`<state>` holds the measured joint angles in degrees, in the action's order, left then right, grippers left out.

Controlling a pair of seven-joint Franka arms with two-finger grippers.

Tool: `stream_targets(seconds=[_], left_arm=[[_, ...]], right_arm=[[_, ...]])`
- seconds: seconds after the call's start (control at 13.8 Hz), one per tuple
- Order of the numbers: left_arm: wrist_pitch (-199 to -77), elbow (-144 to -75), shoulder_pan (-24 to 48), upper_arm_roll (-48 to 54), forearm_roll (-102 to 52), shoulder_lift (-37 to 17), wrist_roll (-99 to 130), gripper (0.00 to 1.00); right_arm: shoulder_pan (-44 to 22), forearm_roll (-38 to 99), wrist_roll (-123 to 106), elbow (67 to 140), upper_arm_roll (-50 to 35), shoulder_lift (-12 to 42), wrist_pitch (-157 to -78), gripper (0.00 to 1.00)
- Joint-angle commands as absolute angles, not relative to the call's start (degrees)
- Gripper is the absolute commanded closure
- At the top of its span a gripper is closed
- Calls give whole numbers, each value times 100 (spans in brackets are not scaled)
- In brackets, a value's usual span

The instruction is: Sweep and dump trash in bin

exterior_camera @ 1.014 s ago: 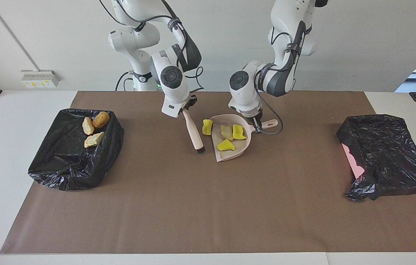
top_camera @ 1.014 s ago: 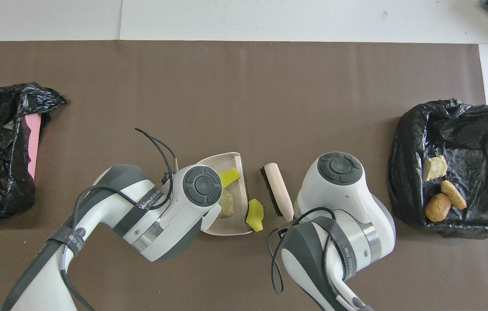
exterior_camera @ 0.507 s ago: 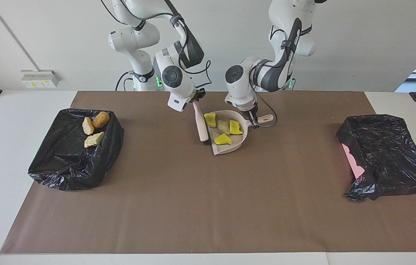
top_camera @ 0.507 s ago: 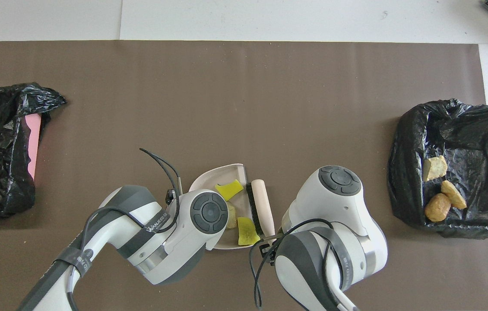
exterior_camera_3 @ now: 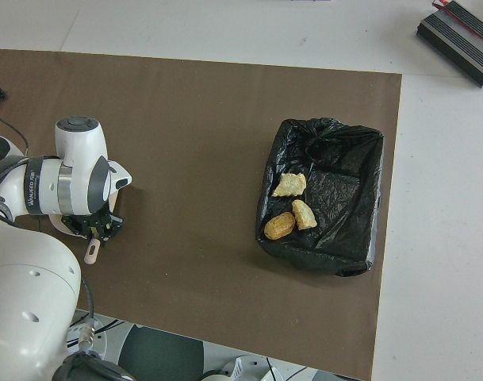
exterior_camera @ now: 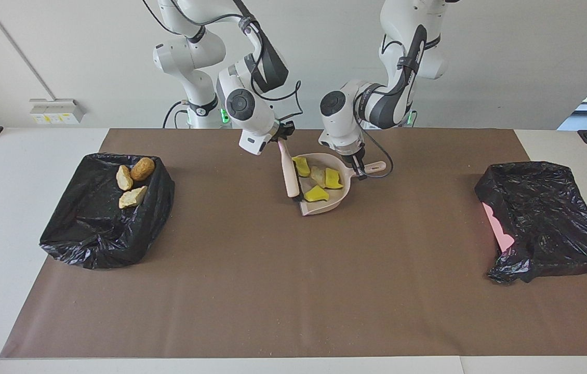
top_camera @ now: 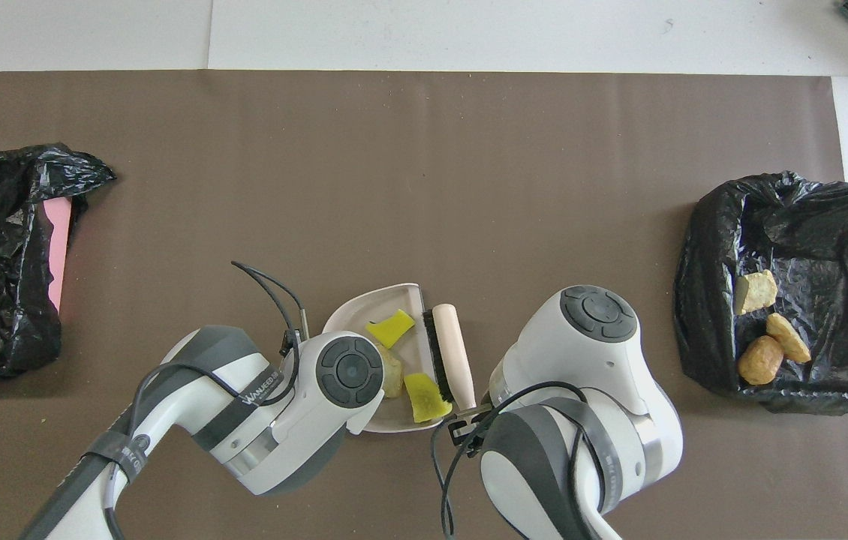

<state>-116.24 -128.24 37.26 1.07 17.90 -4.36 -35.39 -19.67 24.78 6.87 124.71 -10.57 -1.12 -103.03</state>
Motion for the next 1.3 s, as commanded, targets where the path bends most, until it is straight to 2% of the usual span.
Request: stream_targets(seconds=[0.0, 0.22, 0.43, 0.58, 0.8, 1.01, 1.23], left_arm=[[-11821, -12982, 3481, 97, 1802, -281, -3884, 100], [-11734, -12684, 3051, 97, 1802, -211, -4445, 100], [-11716, -12517, 2945, 9, 1802, -123, -4491, 100], [-11716, -12376, 2629, 9, 1802, -45, -4605, 100], [-11707, -12340, 1980, -9, 1802, 262, -4711, 100], [-11558, -12174, 1066, -18, 1767, 527, -5665, 100], [-11347, -11718, -40, -26, 1618, 519, -6683, 100]], right_arm=[[-1872, 2154, 958, 12235, -1064, -395, -9854, 100], [-1881, 1629, 1359, 12243, -1063, -667, -9686, 100], [-2082, 1318, 2633, 12733, -1134, -1088, -10097, 100], [-2381, 1327, 3143, 13068, -1134, -1318, -10274, 100], [-3109, 1362, 3831, 13429, -1143, -1091, -11150, 100], [-3488, 1406, 4008, 13745, -1143, -924, -11819, 100], [-3769, 1529, 4200, 13922, -1143, -634, -12382, 100]])
